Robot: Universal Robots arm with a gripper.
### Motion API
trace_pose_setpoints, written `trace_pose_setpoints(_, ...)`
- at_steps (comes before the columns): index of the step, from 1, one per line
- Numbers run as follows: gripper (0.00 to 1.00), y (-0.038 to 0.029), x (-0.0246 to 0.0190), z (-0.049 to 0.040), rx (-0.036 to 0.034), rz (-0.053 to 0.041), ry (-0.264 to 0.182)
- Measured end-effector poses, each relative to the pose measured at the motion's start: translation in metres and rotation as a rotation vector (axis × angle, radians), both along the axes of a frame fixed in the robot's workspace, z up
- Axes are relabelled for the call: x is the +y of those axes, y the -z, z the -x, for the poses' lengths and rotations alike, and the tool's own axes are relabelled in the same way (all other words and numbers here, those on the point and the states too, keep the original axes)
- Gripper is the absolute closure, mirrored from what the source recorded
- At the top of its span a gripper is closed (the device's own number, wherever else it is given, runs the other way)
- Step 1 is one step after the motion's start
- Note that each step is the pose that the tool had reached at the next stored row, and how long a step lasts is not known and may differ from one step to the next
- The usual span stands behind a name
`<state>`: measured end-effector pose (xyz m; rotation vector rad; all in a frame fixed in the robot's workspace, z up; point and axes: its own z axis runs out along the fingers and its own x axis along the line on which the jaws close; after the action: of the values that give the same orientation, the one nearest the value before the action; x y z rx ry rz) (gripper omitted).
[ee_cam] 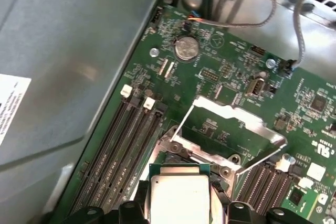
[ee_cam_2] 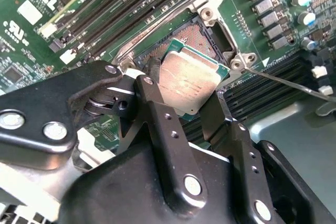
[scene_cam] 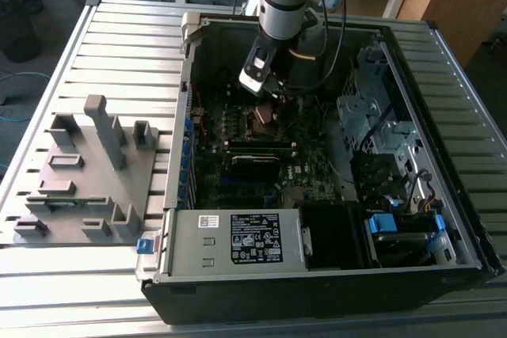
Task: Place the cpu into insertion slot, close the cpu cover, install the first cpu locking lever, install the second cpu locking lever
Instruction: 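Place the cpu into insertion slot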
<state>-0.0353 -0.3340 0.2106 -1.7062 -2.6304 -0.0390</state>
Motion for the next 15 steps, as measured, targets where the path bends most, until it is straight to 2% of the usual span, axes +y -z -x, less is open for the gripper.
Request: trace_pose_setpoints(15, 0.46, 0.0002, 0.0000, 0.0000, 0.0000, -0.0001, 0.233)
